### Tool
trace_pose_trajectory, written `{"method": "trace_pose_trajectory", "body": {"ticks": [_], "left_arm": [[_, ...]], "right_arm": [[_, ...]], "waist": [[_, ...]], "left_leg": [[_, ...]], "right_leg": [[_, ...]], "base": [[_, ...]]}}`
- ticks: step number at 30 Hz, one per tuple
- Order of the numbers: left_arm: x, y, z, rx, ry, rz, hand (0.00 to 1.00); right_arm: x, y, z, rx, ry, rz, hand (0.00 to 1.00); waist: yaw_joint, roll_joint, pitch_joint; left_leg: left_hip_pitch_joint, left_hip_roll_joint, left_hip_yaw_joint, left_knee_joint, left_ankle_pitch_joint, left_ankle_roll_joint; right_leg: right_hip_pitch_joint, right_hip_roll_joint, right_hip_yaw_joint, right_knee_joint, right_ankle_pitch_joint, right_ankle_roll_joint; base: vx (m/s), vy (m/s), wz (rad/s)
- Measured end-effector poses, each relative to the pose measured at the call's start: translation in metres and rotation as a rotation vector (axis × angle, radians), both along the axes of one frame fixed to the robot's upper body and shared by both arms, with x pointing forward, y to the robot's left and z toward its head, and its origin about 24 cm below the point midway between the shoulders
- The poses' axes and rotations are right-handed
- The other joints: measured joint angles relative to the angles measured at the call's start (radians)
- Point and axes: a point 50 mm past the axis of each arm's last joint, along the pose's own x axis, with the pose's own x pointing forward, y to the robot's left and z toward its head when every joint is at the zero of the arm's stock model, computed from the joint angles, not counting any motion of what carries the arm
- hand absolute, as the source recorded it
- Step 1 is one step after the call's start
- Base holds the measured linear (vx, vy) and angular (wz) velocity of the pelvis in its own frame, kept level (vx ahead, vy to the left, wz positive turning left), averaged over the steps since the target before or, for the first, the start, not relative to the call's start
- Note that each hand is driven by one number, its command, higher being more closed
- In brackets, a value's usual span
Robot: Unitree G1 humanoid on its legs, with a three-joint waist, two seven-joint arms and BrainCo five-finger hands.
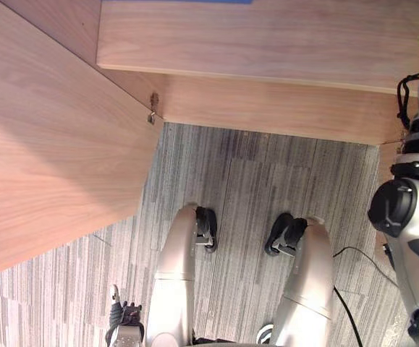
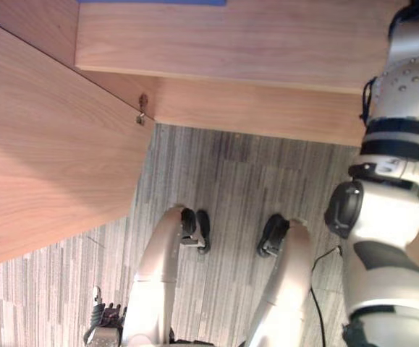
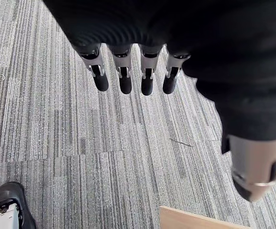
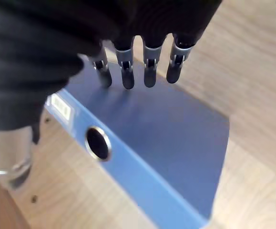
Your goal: Walk over to the cabinet, pick up the folder, carry it to the office cabinet, place the folder inside the office cabinet, then close the office cabinet door
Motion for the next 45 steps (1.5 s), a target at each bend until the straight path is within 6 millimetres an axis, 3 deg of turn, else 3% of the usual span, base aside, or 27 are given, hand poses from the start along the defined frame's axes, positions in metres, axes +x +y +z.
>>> {"method": "trace_pose_trajectory", "body": {"ticks": [5,13,25,28,39,45], "left_arm": [[0.0,0.001,0.001,0.006,-0.019,-0.005,0.0],[-0.007,0.008,0.0,0.008,-0.042,0.034,0.0],[-0.005,0.013,0.003,0.025,-0.101,0.022,0.0],[-0.007,0.015,0.004,0.037,-0.111,0.015,0.0],[-0.016,0.014,0.002,0.042,-0.093,-0.029,0.0],[-0.018,0.014,0.001,0.035,-0.083,-0.025,0.0]], "right_arm": [[0.0,-0.009,0.003,-0.117,0.047,-0.044,0.0],[0.016,-0.022,-0.025,-0.24,0.227,-0.051,0.0],[0.029,-0.041,-0.1,-0.676,0.647,-0.152,0.0],[0.028,-0.046,-0.121,-0.721,0.717,-0.143,0.0],[0.03,-0.046,-0.164,-0.8,0.868,-0.088,0.0],[0.033,-0.04,-0.172,-0.816,0.883,-0.065,0.0]], "waist": [[-0.004,-0.003,-0.002],[-0.006,-0.014,-0.04],[0.006,-0.018,-0.084],[0.008,-0.018,-0.112],[0.014,-0.015,-0.186],[0.01,-0.016,-0.198]], "left_leg": [[0.001,0.001,0.001,0.0,0.0,0.0],[0.013,0.002,0.003,-0.003,0.001,-0.001],[0.142,-0.014,-0.007,-0.085,0.02,-0.017],[0.174,-0.026,-0.015,-0.111,0.028,-0.022],[0.298,-0.057,-0.01,-0.193,0.052,-0.025],[0.348,-0.061,-0.008,-0.226,0.059,-0.03]], "right_leg": [[0.001,0.0,0.0,-0.001,0.0,-0.001],[0.01,0.0,0.0,-0.003,0.002,-0.003],[0.152,-0.016,-0.036,-0.069,0.0,-0.012],[0.192,-0.024,-0.052,-0.091,0.0,-0.013],[0.312,-0.051,-0.064,-0.143,-0.001,-0.013],[0.356,-0.052,-0.067,-0.165,0.0,-0.014]], "base": [[0.0,0.0,0.0],[0.0,0.0,0.0],[0.0,0.003,0.03],[0.0,0.001,0.13],[0.0,-0.004,0.05],[0.0,-0.017,0.0]]}}
